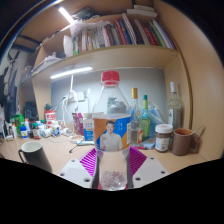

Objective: Pour water

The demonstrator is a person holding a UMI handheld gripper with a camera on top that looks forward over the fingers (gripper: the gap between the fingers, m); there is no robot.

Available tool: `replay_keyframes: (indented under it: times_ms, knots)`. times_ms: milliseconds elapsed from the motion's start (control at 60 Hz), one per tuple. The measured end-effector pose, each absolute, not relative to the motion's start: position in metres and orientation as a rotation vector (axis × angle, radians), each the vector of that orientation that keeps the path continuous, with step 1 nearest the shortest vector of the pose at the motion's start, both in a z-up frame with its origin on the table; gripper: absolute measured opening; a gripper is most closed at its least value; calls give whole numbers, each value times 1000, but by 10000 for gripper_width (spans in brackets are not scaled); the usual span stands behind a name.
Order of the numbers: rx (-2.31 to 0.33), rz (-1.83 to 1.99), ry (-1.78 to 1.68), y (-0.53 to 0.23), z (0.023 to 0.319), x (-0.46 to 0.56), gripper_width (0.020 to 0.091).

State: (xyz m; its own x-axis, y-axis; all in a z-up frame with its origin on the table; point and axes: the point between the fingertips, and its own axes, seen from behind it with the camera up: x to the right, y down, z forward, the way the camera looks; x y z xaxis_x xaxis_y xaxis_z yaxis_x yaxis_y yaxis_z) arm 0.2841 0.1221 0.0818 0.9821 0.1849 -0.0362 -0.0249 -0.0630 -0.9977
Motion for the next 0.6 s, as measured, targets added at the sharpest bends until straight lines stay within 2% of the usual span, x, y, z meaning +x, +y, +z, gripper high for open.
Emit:
replay_keyframes:
  times_ms: [100, 200, 333, 600]
  knots:
    - [-1623, 185, -134, 127, 84, 285, 427]
    - [-1643, 189, -151, 128, 86, 285, 516]
    - [-1644, 258, -97, 104, 99, 289, 833]
    - [-1695, 204, -89, -6, 92, 303, 831]
